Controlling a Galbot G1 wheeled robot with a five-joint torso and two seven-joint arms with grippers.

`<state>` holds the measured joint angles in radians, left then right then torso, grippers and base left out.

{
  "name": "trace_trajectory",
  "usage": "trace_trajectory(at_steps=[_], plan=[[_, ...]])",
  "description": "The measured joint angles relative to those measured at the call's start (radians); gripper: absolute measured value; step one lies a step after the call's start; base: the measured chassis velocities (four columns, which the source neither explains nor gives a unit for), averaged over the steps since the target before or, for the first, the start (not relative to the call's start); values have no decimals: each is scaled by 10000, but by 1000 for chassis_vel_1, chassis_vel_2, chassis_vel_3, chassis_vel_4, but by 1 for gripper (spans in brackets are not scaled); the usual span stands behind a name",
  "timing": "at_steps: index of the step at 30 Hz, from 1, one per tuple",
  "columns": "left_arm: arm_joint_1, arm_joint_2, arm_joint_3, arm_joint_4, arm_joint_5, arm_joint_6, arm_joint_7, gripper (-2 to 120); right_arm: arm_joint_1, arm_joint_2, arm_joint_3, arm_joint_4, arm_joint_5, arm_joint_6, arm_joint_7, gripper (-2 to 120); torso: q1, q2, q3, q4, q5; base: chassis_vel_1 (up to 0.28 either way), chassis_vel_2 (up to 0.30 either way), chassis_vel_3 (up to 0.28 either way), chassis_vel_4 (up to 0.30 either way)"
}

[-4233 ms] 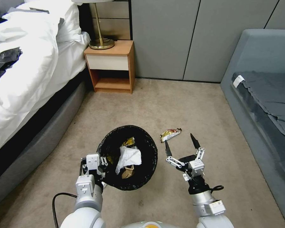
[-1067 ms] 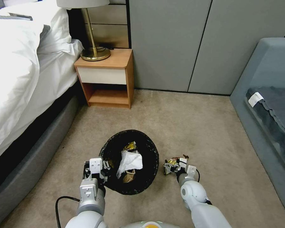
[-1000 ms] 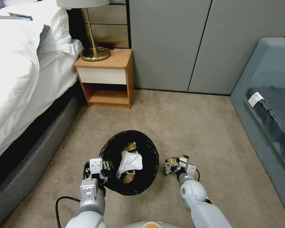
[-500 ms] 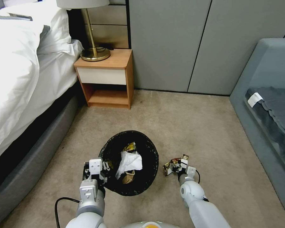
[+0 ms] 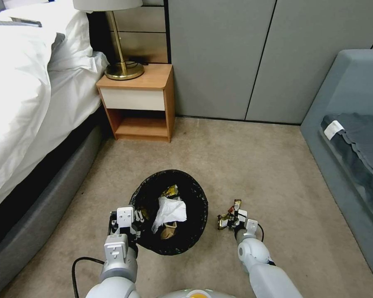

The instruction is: Pick up the trash bin, then pick up the garbage from the floor and place it into the trash bin.

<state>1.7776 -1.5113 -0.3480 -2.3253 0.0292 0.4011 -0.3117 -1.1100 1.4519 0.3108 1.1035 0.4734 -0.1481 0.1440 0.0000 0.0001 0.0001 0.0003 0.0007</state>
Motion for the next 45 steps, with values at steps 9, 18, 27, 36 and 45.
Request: trace_trajectory(at_steps=[9,18,27,36,45], plan=[[-50,2,35,-30,-9,2,7,0,-538,-189,206,1055,-129,256,184,0,0,-1,0,-3,-5,0,0,0,0],[-32,33,38,-40,-18,16,12,0,-1952,-506,1083,4030,-1963,1885,-502,0,0,-1,0,-7,-7,0,0,0,0],[46,61,87,-46,-6,15,17,0,-3290,-877,1154,9013,-2583,5098,-4529,0,1,0,-1,-3,-7,0,0,0,0],[20,98,108,-45,-38,15,17,0,-4606,-1434,-871,10281,-3604,5562,-5922,0,0,0,-2,-3,-9,0,0,0,0],[-23,127,208,-29,-61,43,16,0,-4359,-1446,-2139,7901,-4397,5813,-5486,0,0,-1,-1,-3,-9,0,0,0,0]])
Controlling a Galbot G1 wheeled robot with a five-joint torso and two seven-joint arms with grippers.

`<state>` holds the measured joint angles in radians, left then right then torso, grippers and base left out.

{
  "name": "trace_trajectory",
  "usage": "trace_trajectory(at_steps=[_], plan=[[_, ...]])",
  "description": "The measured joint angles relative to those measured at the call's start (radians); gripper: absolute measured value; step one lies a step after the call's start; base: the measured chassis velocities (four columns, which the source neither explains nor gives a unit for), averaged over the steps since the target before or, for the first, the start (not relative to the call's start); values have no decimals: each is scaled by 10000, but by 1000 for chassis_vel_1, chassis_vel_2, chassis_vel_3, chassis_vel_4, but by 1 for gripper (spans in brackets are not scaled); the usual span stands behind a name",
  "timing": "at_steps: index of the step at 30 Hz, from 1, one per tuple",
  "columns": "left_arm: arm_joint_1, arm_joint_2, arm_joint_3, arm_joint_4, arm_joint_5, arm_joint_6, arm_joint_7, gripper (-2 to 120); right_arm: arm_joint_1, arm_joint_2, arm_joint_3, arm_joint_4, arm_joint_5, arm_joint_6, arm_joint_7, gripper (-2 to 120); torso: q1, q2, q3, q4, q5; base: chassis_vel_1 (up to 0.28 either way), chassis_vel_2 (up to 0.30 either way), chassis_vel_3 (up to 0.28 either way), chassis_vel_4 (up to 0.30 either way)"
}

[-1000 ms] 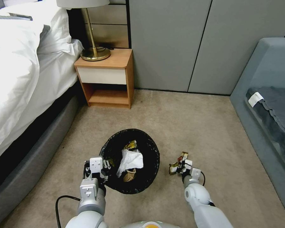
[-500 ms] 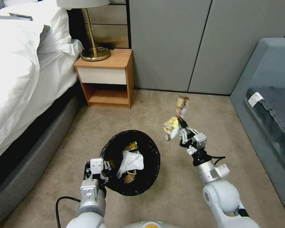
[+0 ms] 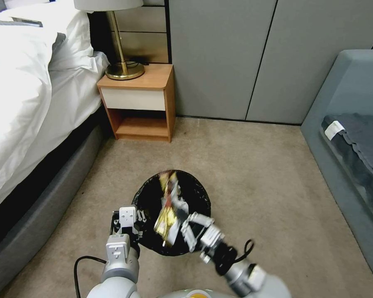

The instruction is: Pick up the trash bin, then pick up the garbage from the floor and place it into the trash bin.

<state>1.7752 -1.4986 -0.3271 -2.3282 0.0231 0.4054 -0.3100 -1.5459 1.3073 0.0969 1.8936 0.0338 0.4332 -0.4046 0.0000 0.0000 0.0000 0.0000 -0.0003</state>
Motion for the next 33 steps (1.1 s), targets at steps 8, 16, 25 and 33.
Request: trace_trajectory(at_steps=[8,16,25,33], plan=[[62,-19,72,-39,42,1,0,0,1004,227,-229,-1477,109,-418,608,0,-1,0,0,0,3,0,0,0,0],[133,-63,132,-47,125,-6,-19,0,1752,412,-297,-2626,222,-580,1103,0,0,0,0,0,2,0,0,0,0],[158,-71,146,-50,153,-31,-17,0,1924,474,-309,-2890,274,-829,1334,18,0,0,0,0,3,0,0,0,0],[101,-75,124,-64,121,-32,-8,0,1717,410,-286,-2408,273,-870,1347,46,0,0,1,0,3,0,0,0,0]])
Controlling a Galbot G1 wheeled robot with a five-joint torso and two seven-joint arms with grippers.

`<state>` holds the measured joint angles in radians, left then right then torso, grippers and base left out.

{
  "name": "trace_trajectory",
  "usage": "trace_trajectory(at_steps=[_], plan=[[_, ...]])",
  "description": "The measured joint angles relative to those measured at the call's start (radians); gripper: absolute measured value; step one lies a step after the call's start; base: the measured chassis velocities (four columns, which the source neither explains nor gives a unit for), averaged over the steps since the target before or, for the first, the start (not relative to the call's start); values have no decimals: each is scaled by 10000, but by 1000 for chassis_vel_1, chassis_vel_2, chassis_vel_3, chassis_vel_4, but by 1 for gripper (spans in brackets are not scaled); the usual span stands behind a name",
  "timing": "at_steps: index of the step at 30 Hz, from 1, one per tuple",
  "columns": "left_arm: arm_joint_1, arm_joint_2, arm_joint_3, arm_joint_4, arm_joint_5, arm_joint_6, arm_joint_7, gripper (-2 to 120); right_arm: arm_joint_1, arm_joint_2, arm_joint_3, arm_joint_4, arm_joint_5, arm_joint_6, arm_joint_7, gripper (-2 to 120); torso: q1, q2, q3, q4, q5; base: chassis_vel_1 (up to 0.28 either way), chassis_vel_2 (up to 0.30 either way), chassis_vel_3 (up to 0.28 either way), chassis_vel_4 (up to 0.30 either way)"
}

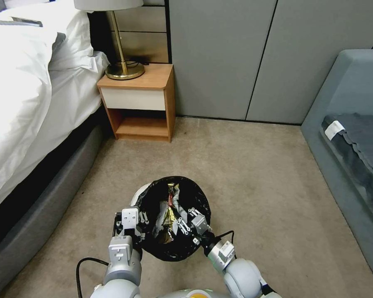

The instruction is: Pick up the trash bin, then pick up the garbage from the floor and place it into the trash bin.

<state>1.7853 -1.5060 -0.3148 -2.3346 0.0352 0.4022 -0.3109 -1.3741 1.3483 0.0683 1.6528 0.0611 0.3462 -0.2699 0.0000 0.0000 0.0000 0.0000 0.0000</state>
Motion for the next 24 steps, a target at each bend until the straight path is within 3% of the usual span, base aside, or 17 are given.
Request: trace_trajectory(at_steps=[14,24], plan=[[-88,-32,8,14,-21,23,15,0,-680,-251,-35,1516,-93,-33,47,98,0,0,0,0,0,0,0,0,0],[-213,-79,-4,248,9,47,15,0,-1336,-433,46,2935,-240,88,84,100,1,0,-1,-1,0,0,0,0,0]])
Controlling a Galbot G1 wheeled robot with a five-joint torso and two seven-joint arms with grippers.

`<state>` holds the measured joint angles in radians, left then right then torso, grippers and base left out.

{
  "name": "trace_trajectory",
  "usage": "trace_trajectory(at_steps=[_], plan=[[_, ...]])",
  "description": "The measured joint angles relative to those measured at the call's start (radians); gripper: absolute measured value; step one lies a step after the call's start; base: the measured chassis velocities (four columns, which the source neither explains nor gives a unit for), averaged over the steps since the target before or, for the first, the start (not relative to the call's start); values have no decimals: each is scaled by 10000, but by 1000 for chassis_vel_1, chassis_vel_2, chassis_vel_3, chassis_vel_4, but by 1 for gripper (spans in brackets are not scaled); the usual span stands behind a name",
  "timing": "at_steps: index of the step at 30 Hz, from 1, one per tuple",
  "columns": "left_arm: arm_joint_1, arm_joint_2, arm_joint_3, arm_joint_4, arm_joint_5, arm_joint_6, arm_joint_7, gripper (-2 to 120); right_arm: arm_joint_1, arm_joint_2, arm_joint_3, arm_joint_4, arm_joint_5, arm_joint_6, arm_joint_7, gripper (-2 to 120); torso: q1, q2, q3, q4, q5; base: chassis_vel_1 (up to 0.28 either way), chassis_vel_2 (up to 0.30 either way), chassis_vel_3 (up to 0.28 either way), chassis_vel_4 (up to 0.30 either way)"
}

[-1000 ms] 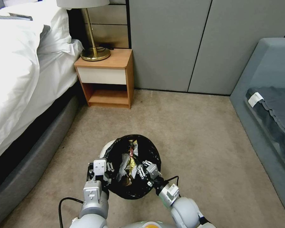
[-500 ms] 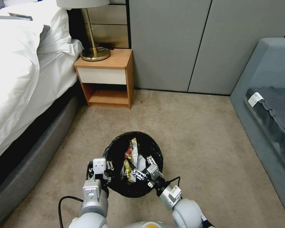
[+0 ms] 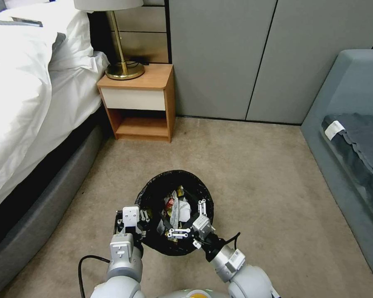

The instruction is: Pick up the trash bin, then pick up the garbage from the floor and place it into the trash bin.

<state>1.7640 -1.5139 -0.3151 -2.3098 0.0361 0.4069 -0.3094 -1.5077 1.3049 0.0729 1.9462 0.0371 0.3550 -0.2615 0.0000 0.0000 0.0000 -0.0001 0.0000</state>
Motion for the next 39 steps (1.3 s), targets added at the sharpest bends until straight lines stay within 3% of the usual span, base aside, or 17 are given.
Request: trace_trajectory(at_steps=[11,15,17,22,39], plan=[[9,19,-101,122,-6,0,3,0,-501,131,581,1398,-124,168,610,100,0,0,0,2,2,0,0,0,0],[37,42,-208,145,-51,-14,3,0,-935,497,1086,2078,-717,413,1757,100,0,0,0,1,2,0,0,0,0],[70,59,-251,126,-167,-17,1,0,-1501,777,1512,2436,-1068,434,2938,100,-1,0,0,0,0,0,0,0,0],[36,84,-238,15,-228,29,1,0,-1752,912,2062,1877,-1055,737,3811,100,-1,0,0,0,1,0,0,0,0],[100,104,-345,-242,-255,78,2,0,-1336,845,2204,1578,-988,488,3764,100,-1,0,0,1,0,39,35,39,36]])
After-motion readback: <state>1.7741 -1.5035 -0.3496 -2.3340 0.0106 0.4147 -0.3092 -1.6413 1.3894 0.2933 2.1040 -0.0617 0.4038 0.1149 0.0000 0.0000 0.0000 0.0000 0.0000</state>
